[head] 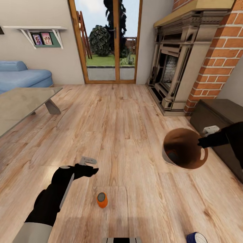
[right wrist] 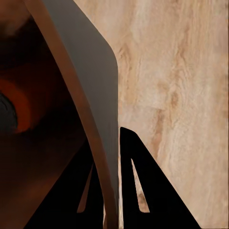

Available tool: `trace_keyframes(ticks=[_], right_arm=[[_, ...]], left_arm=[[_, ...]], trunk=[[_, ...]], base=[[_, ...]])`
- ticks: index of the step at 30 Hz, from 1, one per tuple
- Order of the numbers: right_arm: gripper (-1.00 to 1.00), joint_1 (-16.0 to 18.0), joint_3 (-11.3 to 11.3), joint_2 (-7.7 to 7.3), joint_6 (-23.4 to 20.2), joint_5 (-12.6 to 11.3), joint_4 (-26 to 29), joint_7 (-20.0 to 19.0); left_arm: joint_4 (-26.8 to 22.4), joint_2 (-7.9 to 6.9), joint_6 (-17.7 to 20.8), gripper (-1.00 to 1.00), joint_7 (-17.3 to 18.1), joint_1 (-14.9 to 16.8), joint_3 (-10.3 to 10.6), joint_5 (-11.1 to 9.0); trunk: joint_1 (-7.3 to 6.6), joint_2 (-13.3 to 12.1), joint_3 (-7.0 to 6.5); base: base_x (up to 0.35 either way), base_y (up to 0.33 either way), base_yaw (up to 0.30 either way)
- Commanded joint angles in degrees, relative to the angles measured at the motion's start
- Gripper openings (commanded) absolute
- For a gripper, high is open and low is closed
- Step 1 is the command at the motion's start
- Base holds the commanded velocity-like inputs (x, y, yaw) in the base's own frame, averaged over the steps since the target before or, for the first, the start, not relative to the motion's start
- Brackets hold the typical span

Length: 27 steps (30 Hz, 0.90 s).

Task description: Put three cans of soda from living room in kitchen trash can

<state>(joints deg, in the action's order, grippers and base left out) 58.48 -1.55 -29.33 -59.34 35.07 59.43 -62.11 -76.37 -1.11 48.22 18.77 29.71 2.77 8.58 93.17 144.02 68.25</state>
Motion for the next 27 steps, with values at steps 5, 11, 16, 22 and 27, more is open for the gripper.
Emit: trace_keyframes(ticks=[5,11,16,22,27], right_arm=[[-1.0,0.19,-2.49,-0.07,-0.66,4.4,-0.1,-0.44],[-1.0,1.25,-3.22,0.08,-0.66,6.27,0.19,-0.47],[-1.0,1.9,-3.3,0.35,-0.66,6.51,0.23,-0.47],[-1.0,2.25,-3.17,0.7,-0.66,6.57,0.24,-0.47],[-1.0,3.82,-2.83,0.97,-0.66,6.61,0.25,-0.47]], left_arm=[[3.05,0.92,0.54,1.0,-0.33,0.0,0.17,-0.13],[5.91,1.97,0.76,1.0,-0.53,0.06,0.15,-0.18],[6.25,2.69,2.05,1.0,-1.79,0.08,0.14,-0.15],[6.35,3.55,2.89,1.0,-3.46,0.09,0.13,-0.15],[6.4,3.85,2.97,1.0,-4.41,0.09,0.18,-0.23]], trunk=[[0.01,0.0,0.01],[0.11,0.05,1.08],[0.24,0.12,2.55],[0.39,0.2,4.39],[0.52,0.26,5.93]], base=[[0.0,0.0,0.0],[0.0,0.0,0.029],[0.0,0.0,0.059],[0.0,0.0,0.023],[0.0,0.0,0.004]])
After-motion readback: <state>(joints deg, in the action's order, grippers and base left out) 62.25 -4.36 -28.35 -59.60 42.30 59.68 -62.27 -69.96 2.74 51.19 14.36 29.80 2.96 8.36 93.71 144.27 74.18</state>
